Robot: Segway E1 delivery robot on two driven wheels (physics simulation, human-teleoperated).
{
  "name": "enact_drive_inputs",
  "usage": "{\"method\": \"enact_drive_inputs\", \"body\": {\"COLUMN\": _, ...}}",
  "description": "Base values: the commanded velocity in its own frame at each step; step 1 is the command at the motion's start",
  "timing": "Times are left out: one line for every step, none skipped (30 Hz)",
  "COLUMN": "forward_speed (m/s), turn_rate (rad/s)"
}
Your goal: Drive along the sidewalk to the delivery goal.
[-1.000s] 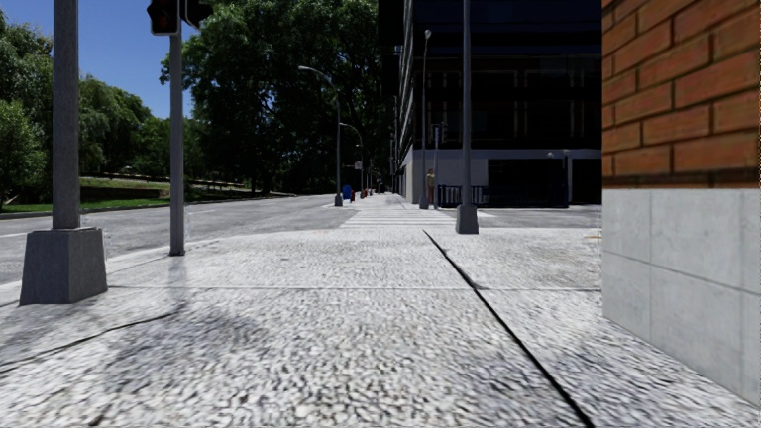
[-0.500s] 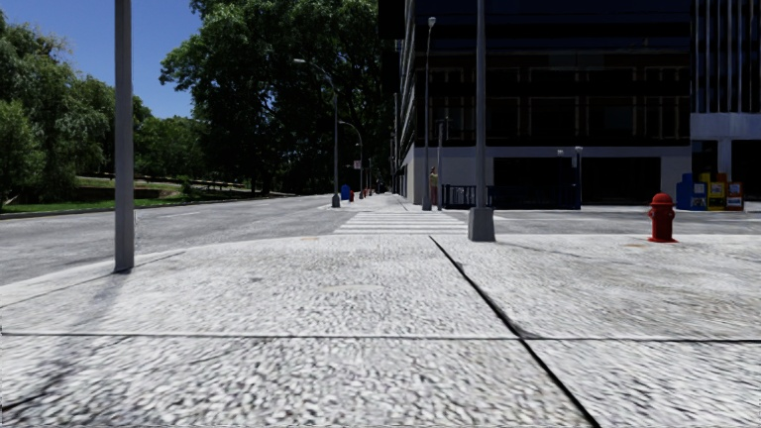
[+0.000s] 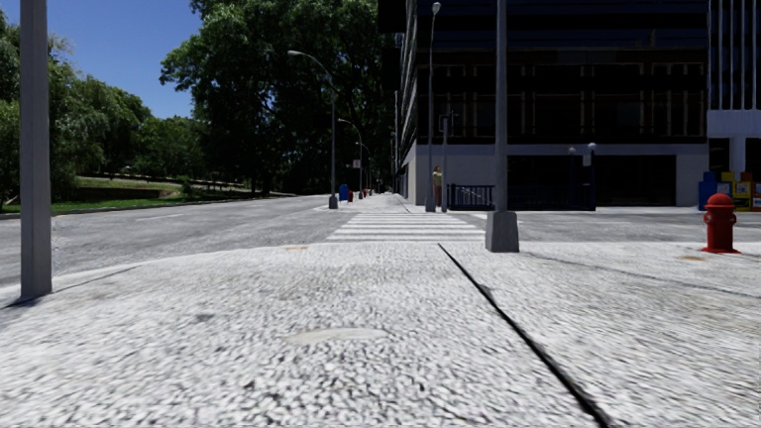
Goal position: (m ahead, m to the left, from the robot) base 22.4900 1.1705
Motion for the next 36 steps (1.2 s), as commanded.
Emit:
{"method": "enact_drive_inputs", "body": {"forward_speed": 2.0, "turn_rate": 0.0}}
{"method": "enact_drive_inputs", "body": {"forward_speed": 2.0, "turn_rate": 0.0}}
{"method": "enact_drive_inputs", "body": {"forward_speed": 2.0, "turn_rate": 0.0}}
{"method": "enact_drive_inputs", "body": {"forward_speed": 2.0, "turn_rate": 0.0}}
{"method": "enact_drive_inputs", "body": {"forward_speed": 2.0, "turn_rate": 0.0}}
{"method": "enact_drive_inputs", "body": {"forward_speed": 2.0, "turn_rate": 0.0}}
{"method": "enact_drive_inputs", "body": {"forward_speed": 2.0, "turn_rate": 0.0}}
{"method": "enact_drive_inputs", "body": {"forward_speed": 2.0, "turn_rate": 0.0}}
{"method": "enact_drive_inputs", "body": {"forward_speed": 2.0, "turn_rate": 0.0}}
{"method": "enact_drive_inputs", "body": {"forward_speed": 2.0, "turn_rate": 0.0}}
{"method": "enact_drive_inputs", "body": {"forward_speed": 2.0, "turn_rate": 0.0}}
{"method": "enact_drive_inputs", "body": {"forward_speed": 2.0, "turn_rate": 0.0}}
{"method": "enact_drive_inputs", "body": {"forward_speed": 2.0, "turn_rate": 0.0}}
{"method": "enact_drive_inputs", "body": {"forward_speed": 2.0, "turn_rate": 0.0}}
{"method": "enact_drive_inputs", "body": {"forward_speed": 2.0, "turn_rate": 0.0}}
{"method": "enact_drive_inputs", "body": {"forward_speed": 2.0, "turn_rate": 0.0}}
{"method": "enact_drive_inputs", "body": {"forward_speed": 2.0, "turn_rate": 0.0}}
{"method": "enact_drive_inputs", "body": {"forward_speed": 2.0, "turn_rate": 0.0}}
{"method": "enact_drive_inputs", "body": {"forward_speed": 2.0, "turn_rate": 0.0}}
{"method": "enact_drive_inputs", "body": {"forward_speed": 2.0, "turn_rate": 0.0}}
{"method": "enact_drive_inputs", "body": {"forward_speed": 2.0, "turn_rate": 0.0}}
{"method": "enact_drive_inputs", "body": {"forward_speed": 2.0, "turn_rate": 0.0}}
{"method": "enact_drive_inputs", "body": {"forward_speed": 2.0, "turn_rate": 0.0}}
{"method": "enact_drive_inputs", "body": {"forward_speed": 2.0, "turn_rate": 0.0}}
{"method": "enact_drive_inputs", "body": {"forward_speed": 2.0, "turn_rate": 0.0}}
{"method": "enact_drive_inputs", "body": {"forward_speed": 2.0, "turn_rate": 0.0}}
{"method": "enact_drive_inputs", "body": {"forward_speed": 2.0, "turn_rate": 0.0}}
{"method": "enact_drive_inputs", "body": {"forward_speed": 2.0, "turn_rate": 0.0}}
{"method": "enact_drive_inputs", "body": {"forward_speed": 2.0, "turn_rate": 0.0}}
{"method": "enact_drive_inputs", "body": {"forward_speed": 2.0, "turn_rate": 0.0}}
{"method": "enact_drive_inputs", "body": {"forward_speed": 2.0, "turn_rate": 0.0}}
{"method": "enact_drive_inputs", "body": {"forward_speed": 2.0, "turn_rate": 0.0}}
{"method": "enact_drive_inputs", "body": {"forward_speed": 2.0, "turn_rate": 0.0}}
{"method": "enact_drive_inputs", "body": {"forward_speed": 2.0, "turn_rate": 0.0}}
{"method": "enact_drive_inputs", "body": {"forward_speed": 2.0, "turn_rate": 0.0}}
{"method": "enact_drive_inputs", "body": {"forward_speed": 2.0, "turn_rate": 0.0}}
